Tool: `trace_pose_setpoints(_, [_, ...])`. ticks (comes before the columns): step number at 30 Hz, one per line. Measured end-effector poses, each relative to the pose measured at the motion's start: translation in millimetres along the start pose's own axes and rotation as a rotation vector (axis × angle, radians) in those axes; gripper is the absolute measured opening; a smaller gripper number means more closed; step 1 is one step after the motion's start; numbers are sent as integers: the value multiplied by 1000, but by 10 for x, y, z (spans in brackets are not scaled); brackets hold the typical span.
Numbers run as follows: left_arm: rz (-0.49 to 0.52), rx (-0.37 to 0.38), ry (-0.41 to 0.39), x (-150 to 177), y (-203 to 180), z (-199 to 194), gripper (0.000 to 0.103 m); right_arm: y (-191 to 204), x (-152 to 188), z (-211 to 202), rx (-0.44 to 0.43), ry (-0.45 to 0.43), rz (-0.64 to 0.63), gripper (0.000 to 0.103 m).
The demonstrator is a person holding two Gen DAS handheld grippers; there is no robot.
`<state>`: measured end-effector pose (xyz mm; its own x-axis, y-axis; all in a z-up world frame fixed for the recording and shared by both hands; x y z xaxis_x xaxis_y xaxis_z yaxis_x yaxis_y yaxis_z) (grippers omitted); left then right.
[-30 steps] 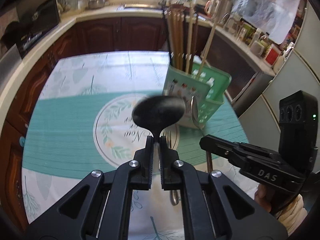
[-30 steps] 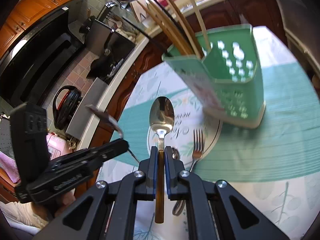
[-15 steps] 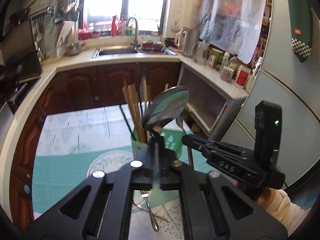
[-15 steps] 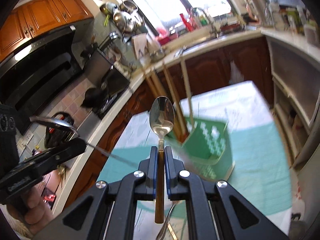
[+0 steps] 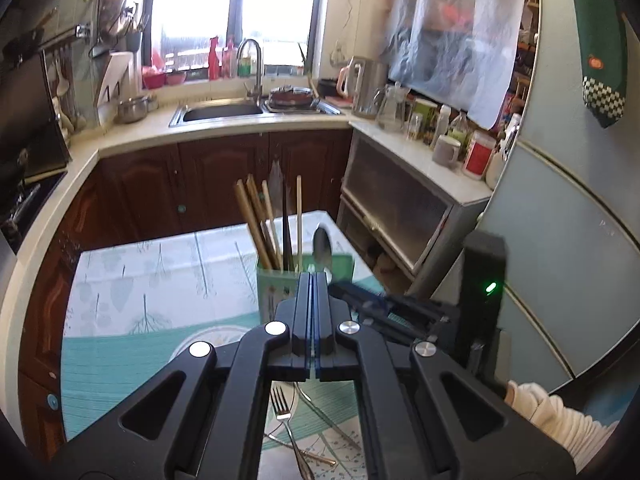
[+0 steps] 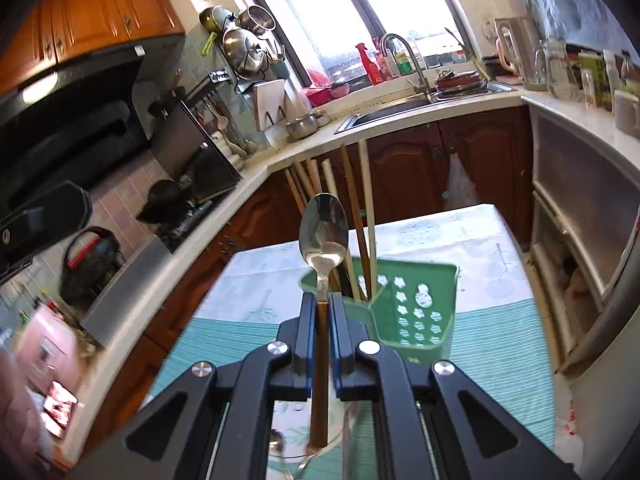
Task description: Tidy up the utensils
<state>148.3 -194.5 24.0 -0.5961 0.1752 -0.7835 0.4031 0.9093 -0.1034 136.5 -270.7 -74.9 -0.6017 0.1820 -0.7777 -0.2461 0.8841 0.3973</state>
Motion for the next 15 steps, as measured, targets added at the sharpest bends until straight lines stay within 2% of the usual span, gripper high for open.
trace_pose_setpoints(4, [-9, 6, 107, 456, 241, 373, 0, -20, 30, -52, 46, -101, -34, 6])
trace_pose_setpoints(6, [-26, -10, 179, 699, 361, 592, 0, -67, 7, -34, 55, -114, -22, 6])
trace_pose_setpoints(10, [-58, -26, 283, 1134, 615, 964, 0, -271, -27, 277, 85, -19, 3, 6])
trace_pose_setpoints(12, [-95, -44, 345, 1286, 781, 1153, 0, -365, 65, 508, 102, 61, 8, 6])
trace_pose_setpoints(15, [-169, -85, 412, 1516, 1078, 1368, 0, -461, 220, 659, 101, 104, 34, 6])
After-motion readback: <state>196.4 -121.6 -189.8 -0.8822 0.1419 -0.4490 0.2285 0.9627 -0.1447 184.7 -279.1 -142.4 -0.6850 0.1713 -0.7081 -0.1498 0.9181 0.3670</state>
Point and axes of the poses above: each gripper's, at about its wrist camera, not at the fingertips, and z roughly the way its jaws point, y to its left, x to its underside, the point moved 1 cm from there along z, roughly the way its jaws point
